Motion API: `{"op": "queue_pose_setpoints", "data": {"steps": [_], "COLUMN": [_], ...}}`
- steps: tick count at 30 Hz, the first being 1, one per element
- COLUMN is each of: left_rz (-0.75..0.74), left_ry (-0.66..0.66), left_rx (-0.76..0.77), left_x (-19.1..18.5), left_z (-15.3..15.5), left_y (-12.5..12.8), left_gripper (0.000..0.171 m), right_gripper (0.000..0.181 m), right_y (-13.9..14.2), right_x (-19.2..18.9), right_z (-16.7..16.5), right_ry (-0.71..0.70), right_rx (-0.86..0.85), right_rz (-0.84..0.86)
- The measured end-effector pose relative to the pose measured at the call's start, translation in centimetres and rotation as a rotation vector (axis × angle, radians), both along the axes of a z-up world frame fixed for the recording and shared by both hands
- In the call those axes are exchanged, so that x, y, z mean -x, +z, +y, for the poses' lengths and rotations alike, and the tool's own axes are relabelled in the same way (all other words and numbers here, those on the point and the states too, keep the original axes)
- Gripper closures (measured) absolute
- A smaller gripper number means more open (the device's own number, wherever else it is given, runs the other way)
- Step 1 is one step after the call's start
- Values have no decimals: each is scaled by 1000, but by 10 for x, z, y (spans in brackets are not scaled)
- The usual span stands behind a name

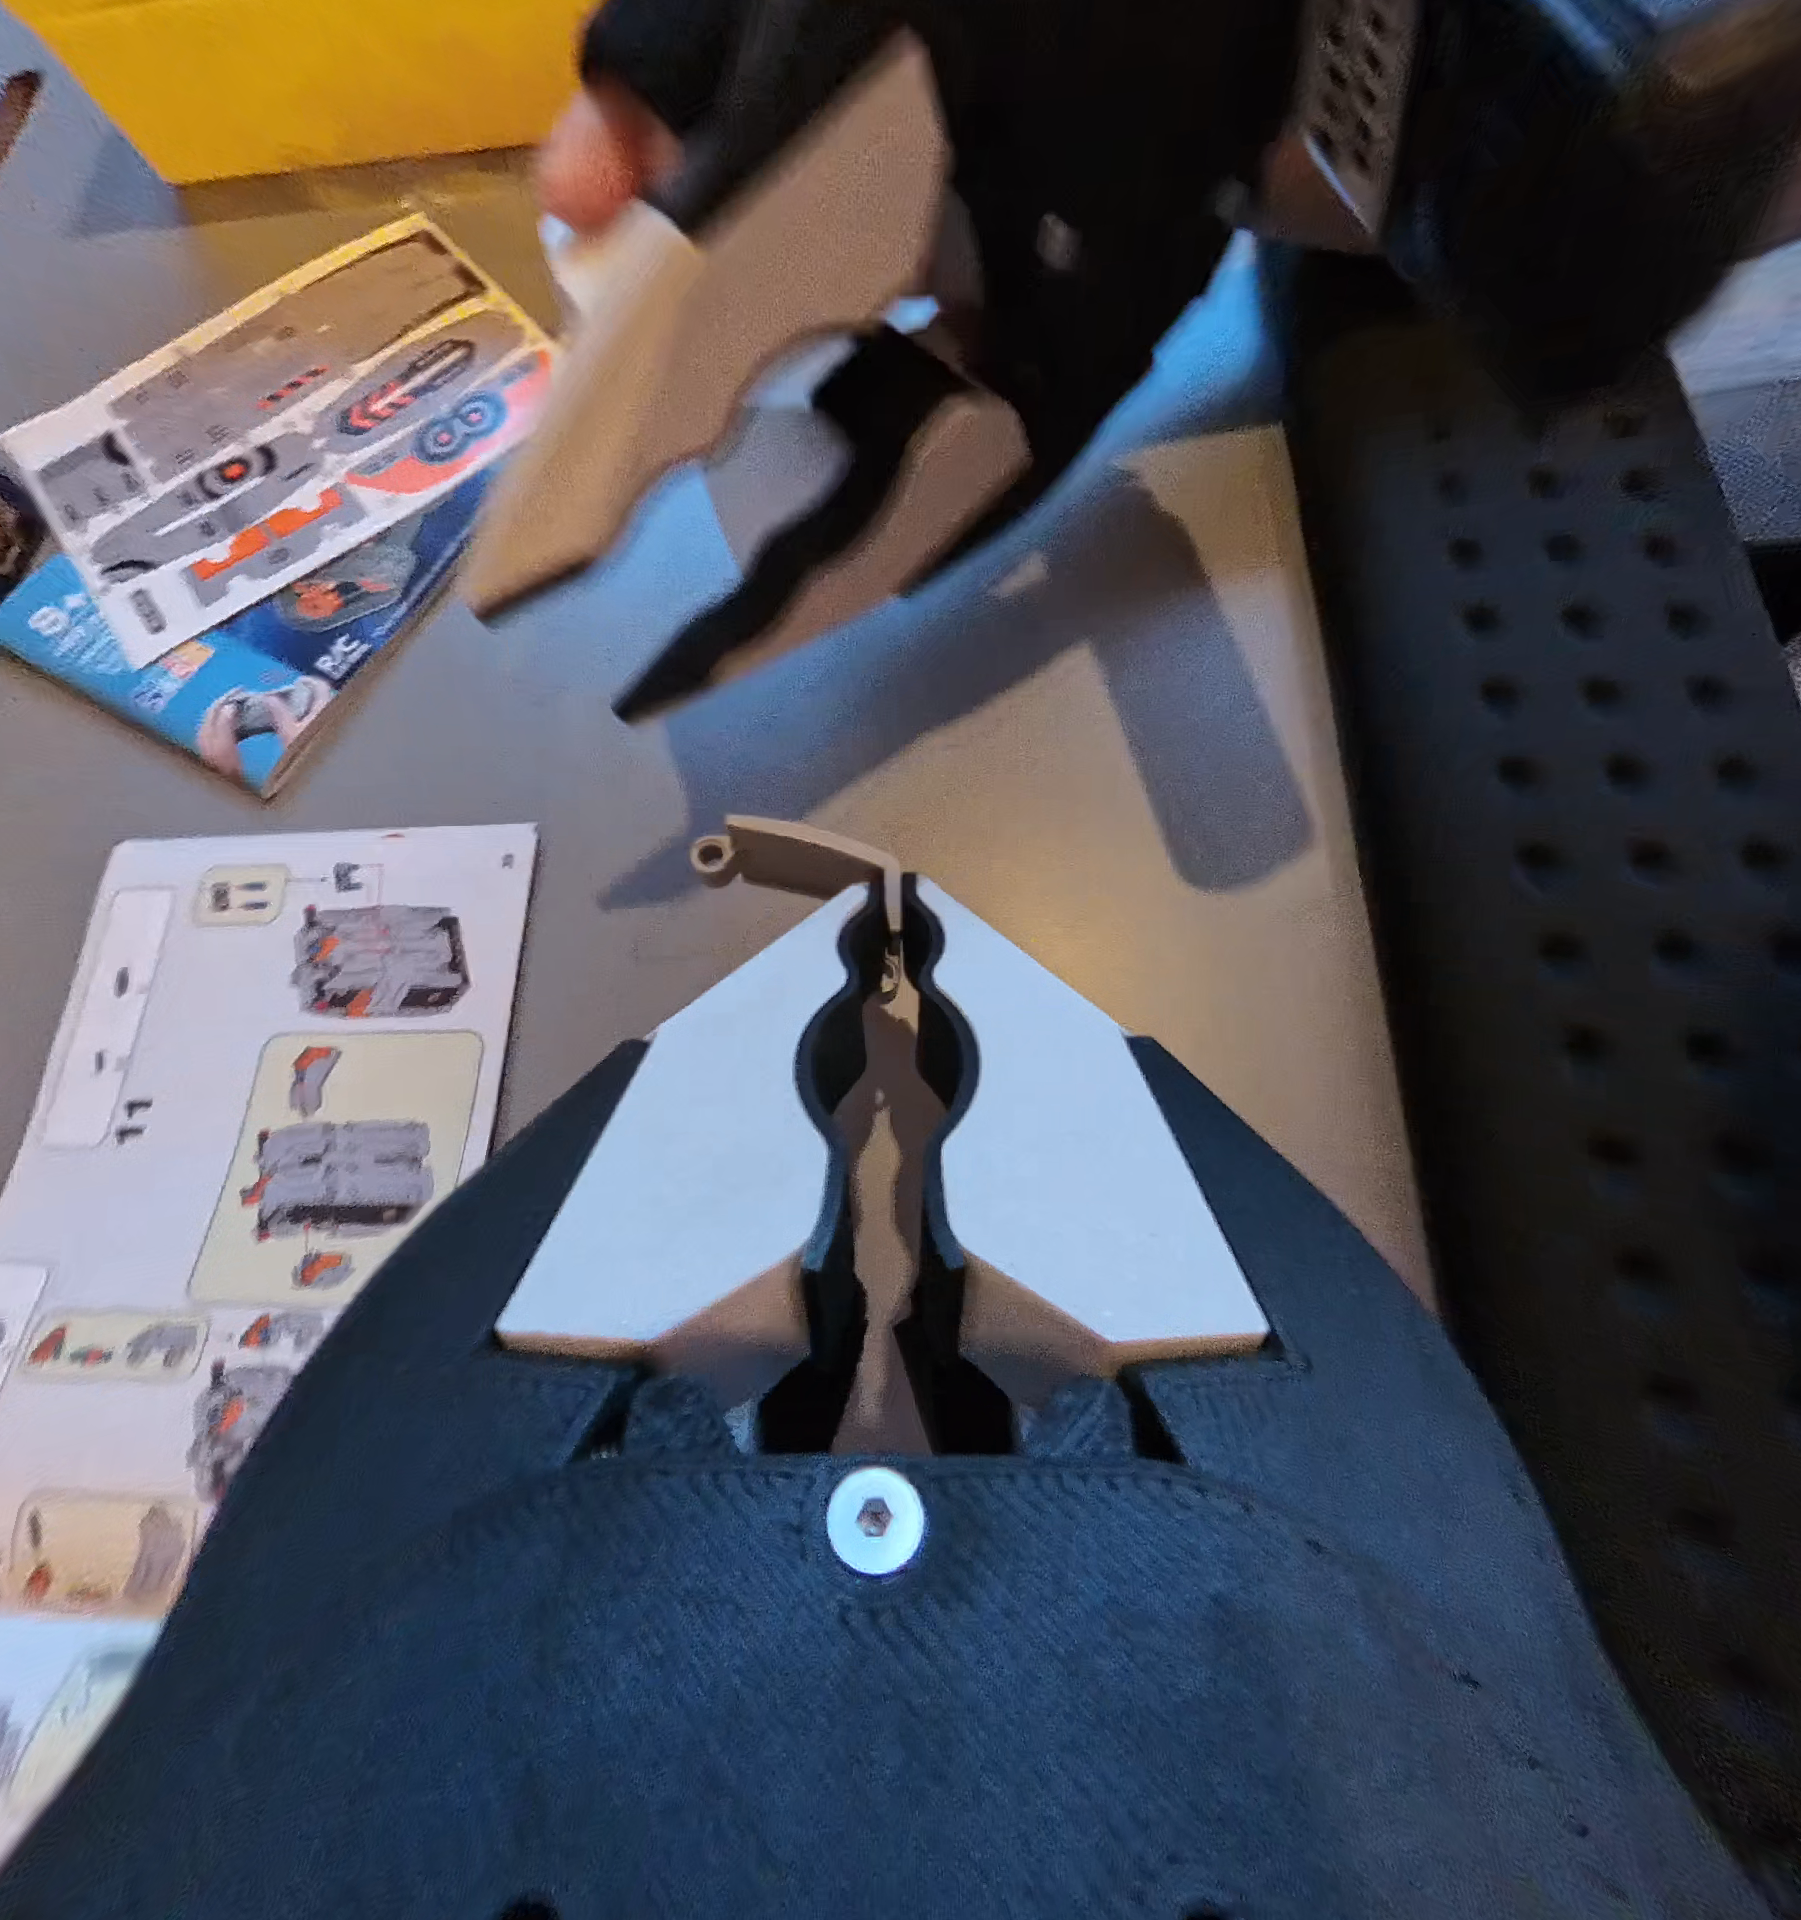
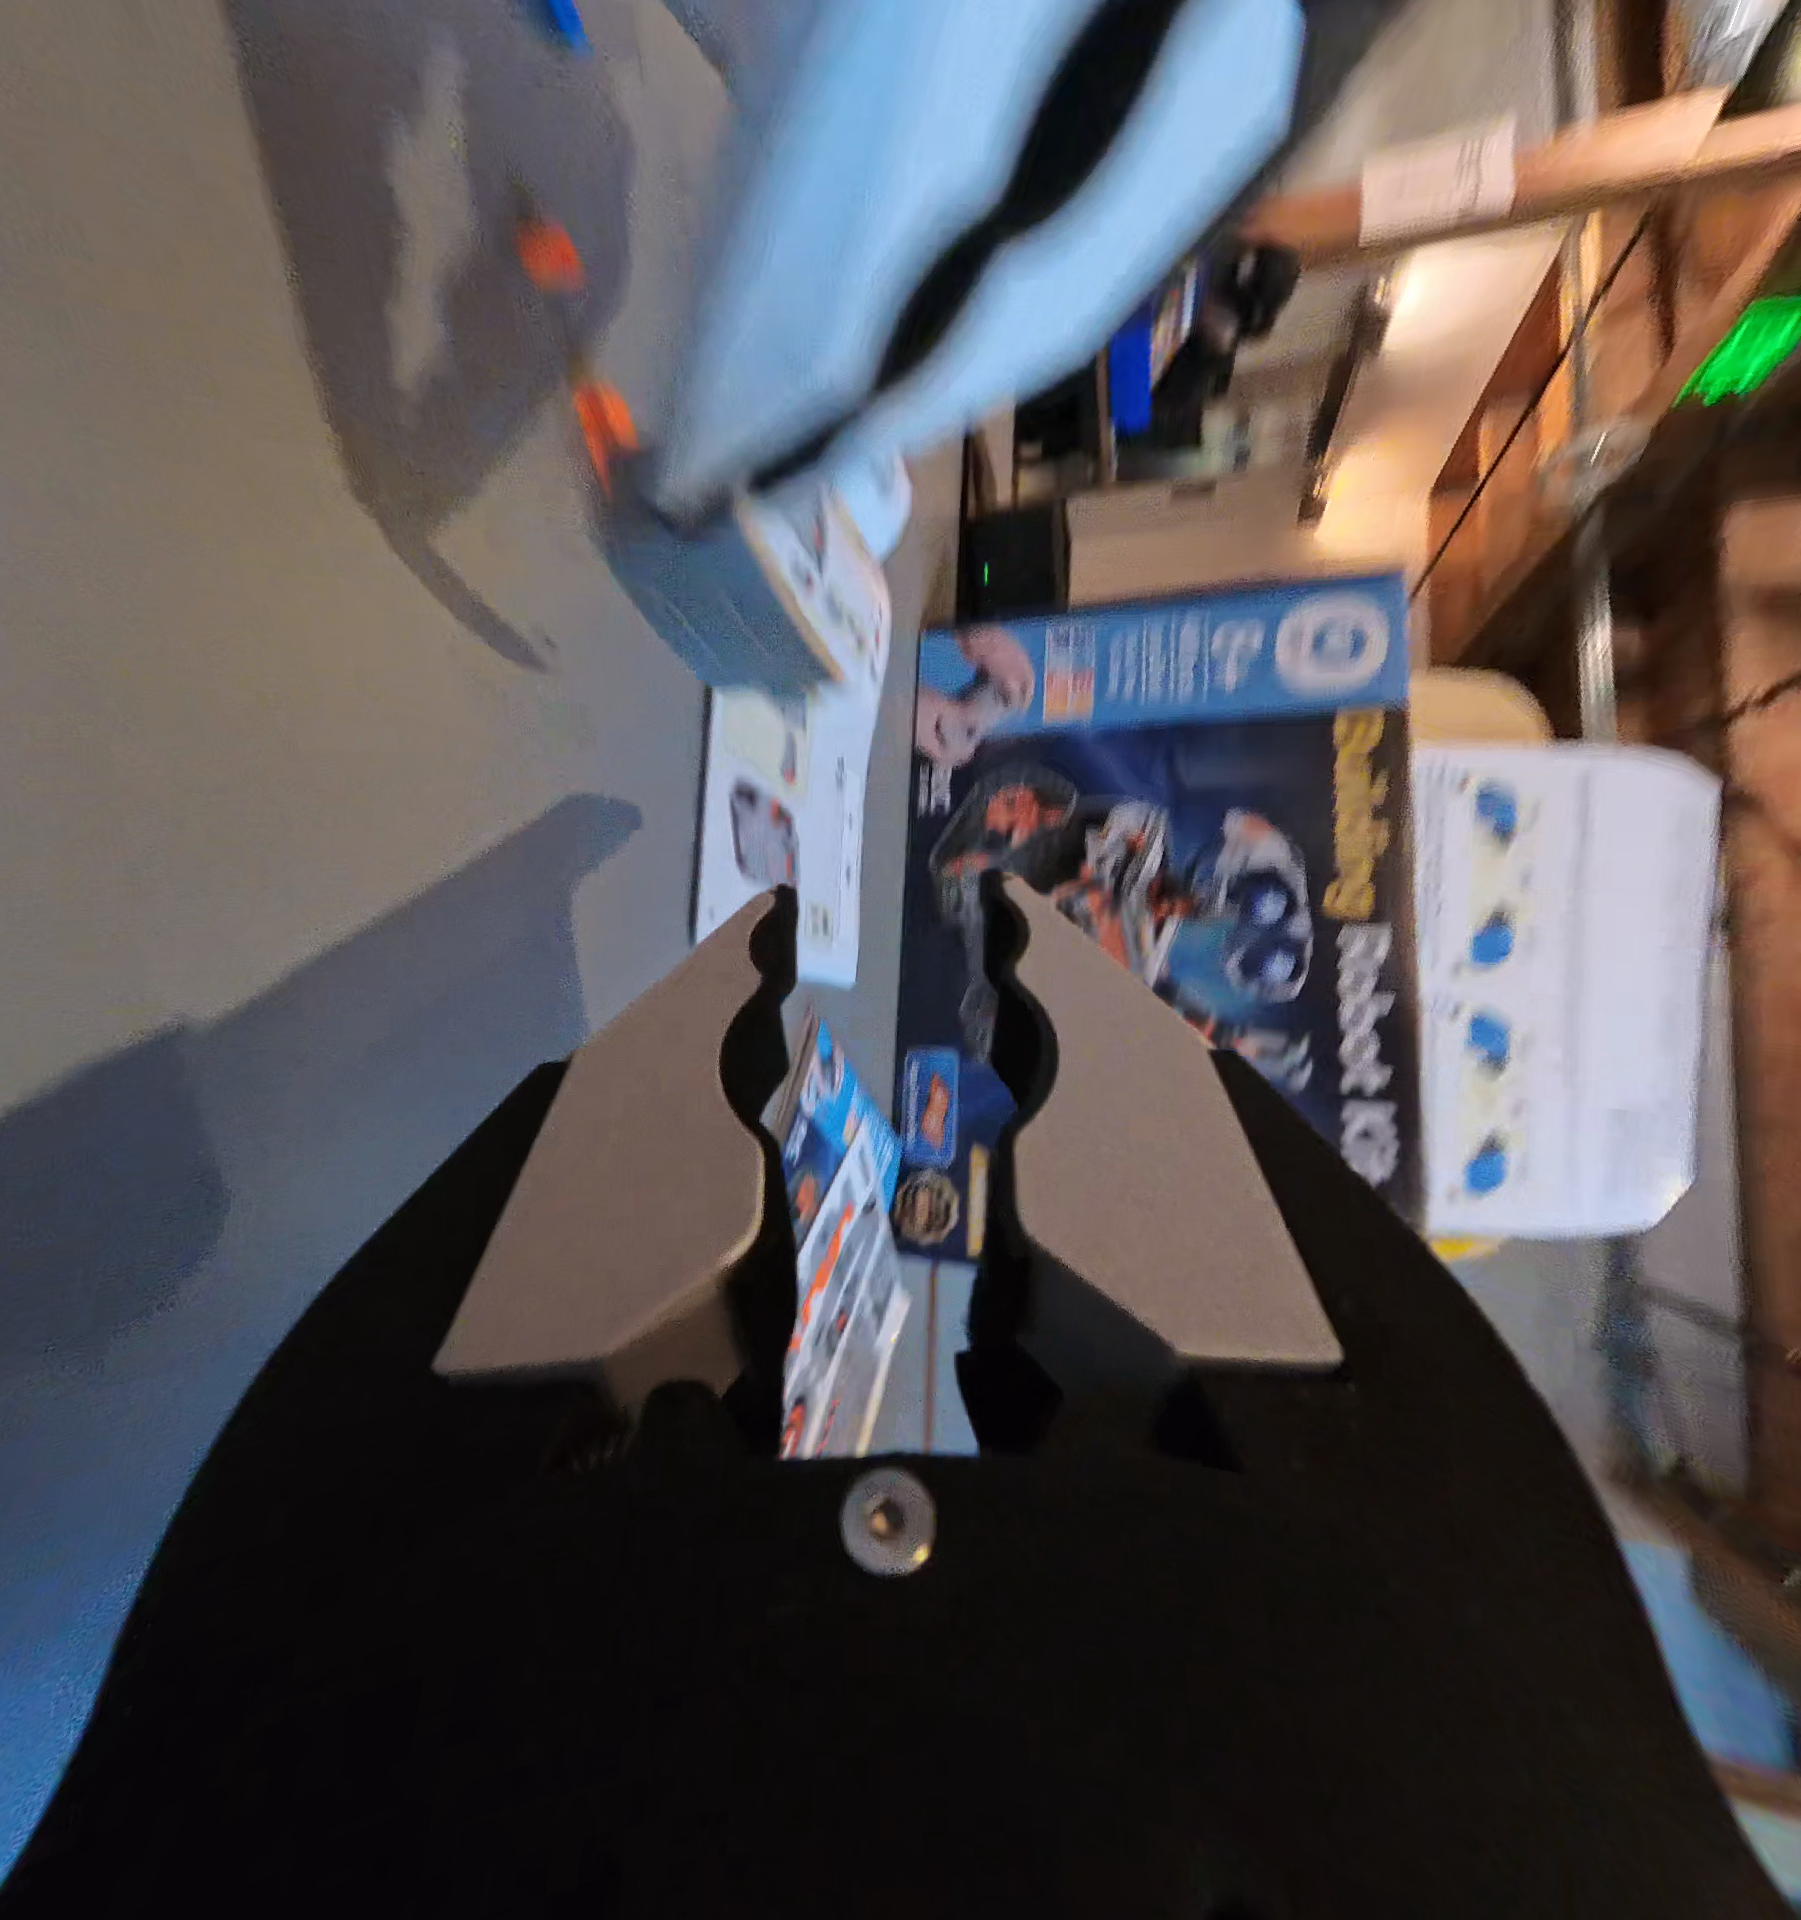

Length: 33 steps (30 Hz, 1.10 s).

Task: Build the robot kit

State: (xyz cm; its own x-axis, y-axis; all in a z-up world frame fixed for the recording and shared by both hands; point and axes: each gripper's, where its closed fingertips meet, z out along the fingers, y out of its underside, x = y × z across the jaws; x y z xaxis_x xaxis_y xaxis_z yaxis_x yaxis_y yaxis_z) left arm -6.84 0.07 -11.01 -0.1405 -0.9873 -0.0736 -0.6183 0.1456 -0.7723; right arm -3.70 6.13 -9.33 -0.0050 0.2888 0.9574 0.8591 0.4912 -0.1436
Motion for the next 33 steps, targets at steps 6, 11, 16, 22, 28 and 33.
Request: {"op": "queue_pose_setpoints", "data": {"steps": [6, 11, 16, 22, 28, 33], "left_rz": [122, 141, 182, 85, -317, -534], "left_ry": [-58, -65, -39, 57, 410, 567], "left_rx": [15, 132, 184, 158, 73, 18], "left_x": [8, 6, 9, 15, 72, 115], "left_z": [13, 11, 9, 22, 18, -22], "left_y": [-31, -38, -45, -21, 72, 76], "left_gripper": [171, 171, 165, 140, 137, 130], "right_gripper": [156, 156, 156, 156, 157, 156], "right_y": [2, -1, -6, 2, 16, 14], "right_x": [-60, -52, -46, -51, -50, -45], "right_z": [27, 23, 20, 20, 17, 20], "right_ry": [-160, -138, -115, -119, -109, -158], "right_rx": [106, 121, 145, 145, 132, 244], "right_rz": [176, 170, 159, 201, 264, 363]}}
